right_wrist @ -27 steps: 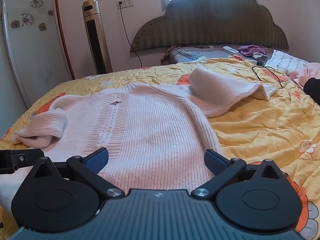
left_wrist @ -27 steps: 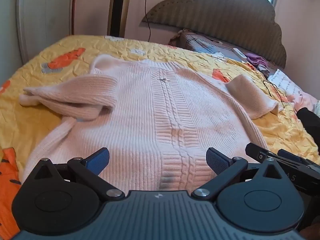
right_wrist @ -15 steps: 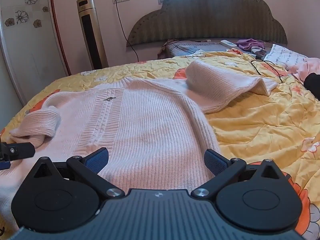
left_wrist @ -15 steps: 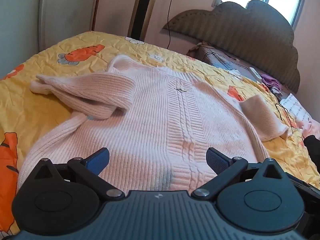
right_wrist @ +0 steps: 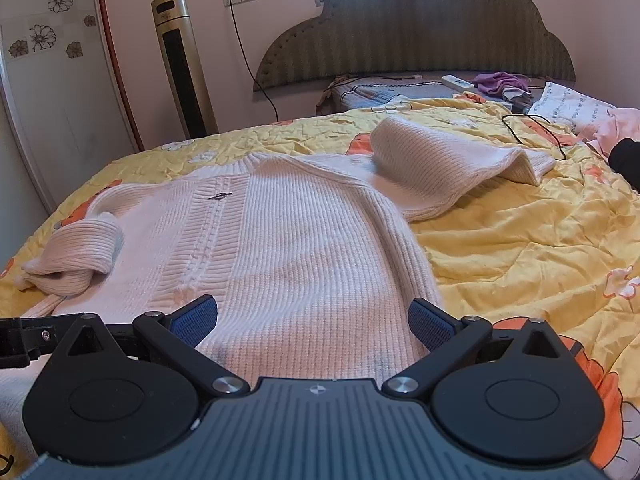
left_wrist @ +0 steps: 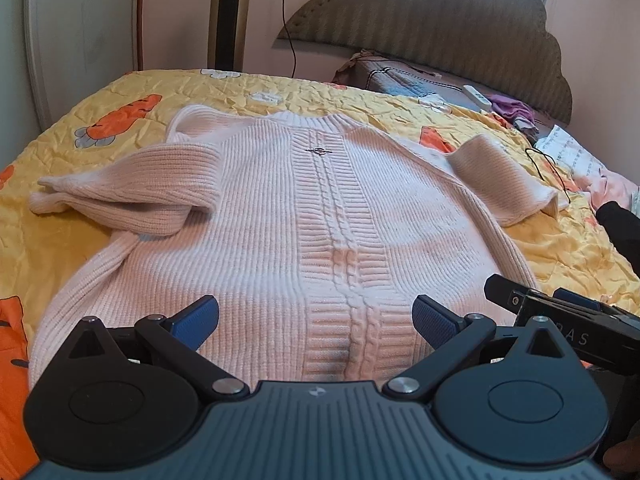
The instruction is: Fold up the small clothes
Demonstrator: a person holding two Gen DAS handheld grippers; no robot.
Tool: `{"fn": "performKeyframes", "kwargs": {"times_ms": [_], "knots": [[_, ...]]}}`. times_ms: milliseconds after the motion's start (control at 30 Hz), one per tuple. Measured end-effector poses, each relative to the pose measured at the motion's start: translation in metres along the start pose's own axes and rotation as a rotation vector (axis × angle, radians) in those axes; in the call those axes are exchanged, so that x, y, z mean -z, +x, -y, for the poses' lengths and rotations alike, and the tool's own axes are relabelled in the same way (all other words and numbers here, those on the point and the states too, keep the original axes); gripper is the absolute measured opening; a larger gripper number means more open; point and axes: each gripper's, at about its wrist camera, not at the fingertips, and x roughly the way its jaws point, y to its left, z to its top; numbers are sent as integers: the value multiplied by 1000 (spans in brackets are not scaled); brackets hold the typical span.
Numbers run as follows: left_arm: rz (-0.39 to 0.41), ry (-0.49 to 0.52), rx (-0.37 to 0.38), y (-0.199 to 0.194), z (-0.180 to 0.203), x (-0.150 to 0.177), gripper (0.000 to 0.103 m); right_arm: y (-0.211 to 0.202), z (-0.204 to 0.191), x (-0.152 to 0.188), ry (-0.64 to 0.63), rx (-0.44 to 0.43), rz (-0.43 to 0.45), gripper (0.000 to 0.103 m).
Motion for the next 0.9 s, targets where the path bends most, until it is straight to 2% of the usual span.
{"fn": "performKeyframes", "kwargs": {"times_ms": [200,533,900], "knots": [[-40,-44,8,3,-7,2,103,-2,1,1,7,-2,-4,103],[-21,-7,10,-1,1,4,103,-4,1,1,5,0,-6,103],[-45,-31,14,7,-3,2,103,3,6,2,14,3,-27,103]]}}
